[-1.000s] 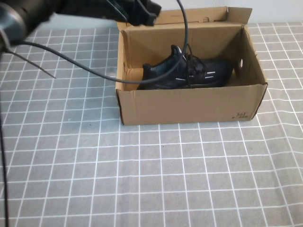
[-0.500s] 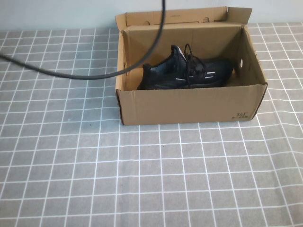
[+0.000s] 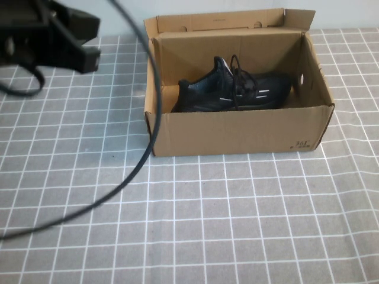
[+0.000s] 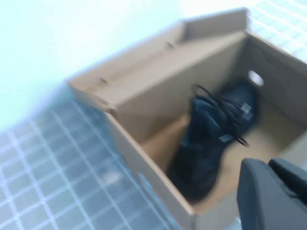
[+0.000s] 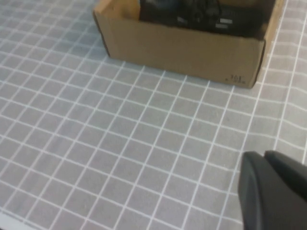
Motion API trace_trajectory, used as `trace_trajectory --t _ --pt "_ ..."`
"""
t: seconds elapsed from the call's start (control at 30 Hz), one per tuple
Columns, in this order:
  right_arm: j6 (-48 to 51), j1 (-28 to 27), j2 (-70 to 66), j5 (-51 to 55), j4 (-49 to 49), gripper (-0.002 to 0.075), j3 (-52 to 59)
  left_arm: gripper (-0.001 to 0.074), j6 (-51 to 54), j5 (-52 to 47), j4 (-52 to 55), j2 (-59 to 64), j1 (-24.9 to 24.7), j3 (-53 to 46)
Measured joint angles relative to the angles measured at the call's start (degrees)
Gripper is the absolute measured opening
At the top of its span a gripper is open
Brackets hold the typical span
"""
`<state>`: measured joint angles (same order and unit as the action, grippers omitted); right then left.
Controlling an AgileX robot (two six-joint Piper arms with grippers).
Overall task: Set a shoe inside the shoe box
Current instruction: Place the shoe in the shoe box
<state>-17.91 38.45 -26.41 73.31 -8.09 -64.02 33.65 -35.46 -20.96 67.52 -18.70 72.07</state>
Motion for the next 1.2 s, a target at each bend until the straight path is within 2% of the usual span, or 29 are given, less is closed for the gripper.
trace_trajectory --t 0.13,0.37,0.67,0.87,1.0,1.2 --pt "-0.4 0.0 -0.1 0.2 0.3 -0.0016 3.0 0.0000 -0.4 7.4 -0.1 -3.3 0.0 -6.9" --pt "-2.8 0.0 -1.5 -3.2 2.9 -0.0016 3.5 0.0000 -3.8 2.4 -6.2 5.7 0.0 -3.6" --pt "-4.9 0.0 -8.6 -4.1 4.6 -0.0016 3.6 0.0000 -7.1 -13.2 -9.5 29.9 0.0 21.0" --pt "-5.7 0.0 -14.0 -5.0 4.5 -0.0016 3.7 0.0000 -11.9 -23.8 -2.9 44.0 -0.1 38.8" --pt "-5.8 0.0 -16.8 -5.4 2.7 -0.0016 3.7 -0.0001 -13.5 -26.3 -1.8 50.4 -1.1 47.5" --pt "-5.8 0.0 -18.4 -5.6 -1.4 -0.0016 3.7 -0.0001 -19.1 -27.5 1.1 57.6 -6.3 57.7"
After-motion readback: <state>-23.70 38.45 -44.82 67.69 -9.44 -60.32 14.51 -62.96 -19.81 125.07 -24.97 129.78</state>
